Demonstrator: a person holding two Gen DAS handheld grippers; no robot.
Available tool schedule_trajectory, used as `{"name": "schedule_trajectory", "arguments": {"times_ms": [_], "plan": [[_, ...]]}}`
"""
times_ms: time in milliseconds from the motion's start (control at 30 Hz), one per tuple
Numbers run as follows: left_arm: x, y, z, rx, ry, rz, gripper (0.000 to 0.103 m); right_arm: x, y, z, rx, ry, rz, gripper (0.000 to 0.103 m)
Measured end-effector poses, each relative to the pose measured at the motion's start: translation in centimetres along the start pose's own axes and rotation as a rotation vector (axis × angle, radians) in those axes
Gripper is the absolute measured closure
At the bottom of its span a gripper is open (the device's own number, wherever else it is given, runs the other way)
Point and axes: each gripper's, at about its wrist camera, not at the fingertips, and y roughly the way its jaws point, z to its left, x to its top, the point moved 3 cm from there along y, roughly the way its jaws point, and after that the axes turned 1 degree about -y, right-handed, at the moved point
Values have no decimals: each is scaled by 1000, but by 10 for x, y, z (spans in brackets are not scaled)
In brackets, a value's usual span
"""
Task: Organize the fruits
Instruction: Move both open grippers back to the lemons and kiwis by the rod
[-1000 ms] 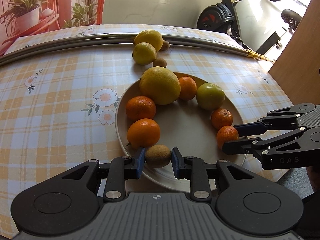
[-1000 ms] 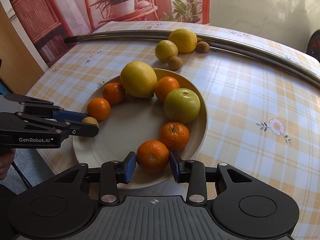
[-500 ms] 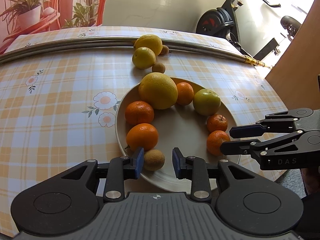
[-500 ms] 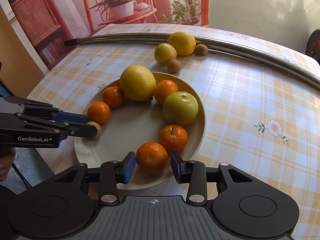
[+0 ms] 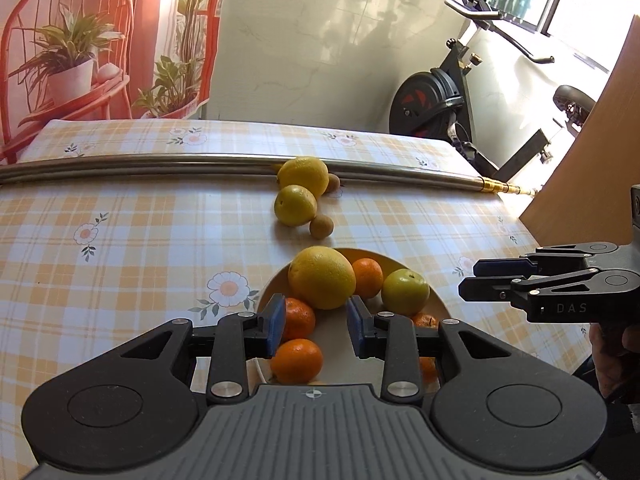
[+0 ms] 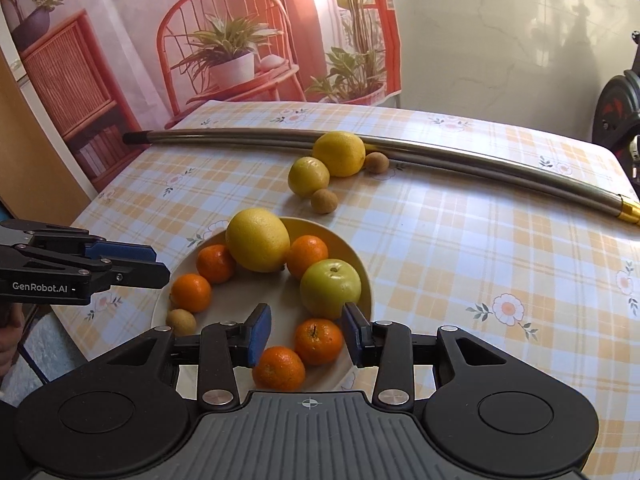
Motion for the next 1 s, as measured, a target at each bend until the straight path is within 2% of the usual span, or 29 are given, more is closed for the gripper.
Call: {"name": "schedule_trajectory", "arguments": {"times_ms": [300,533,767,1000], "plan": [[46,-9,19,65,-29,-105,68,38,-17,-32,-80,33,-128,67],[66,1,24,97,-49,-128,68,57,-6,-46,-87,39,-172,66],[75,19,42,131,-78,-114,68,66,29,-43,-54,0,-128,66],[79,35,66,160,-106,-90,66,79,83,-28,-15,-72,-33,67]]}}
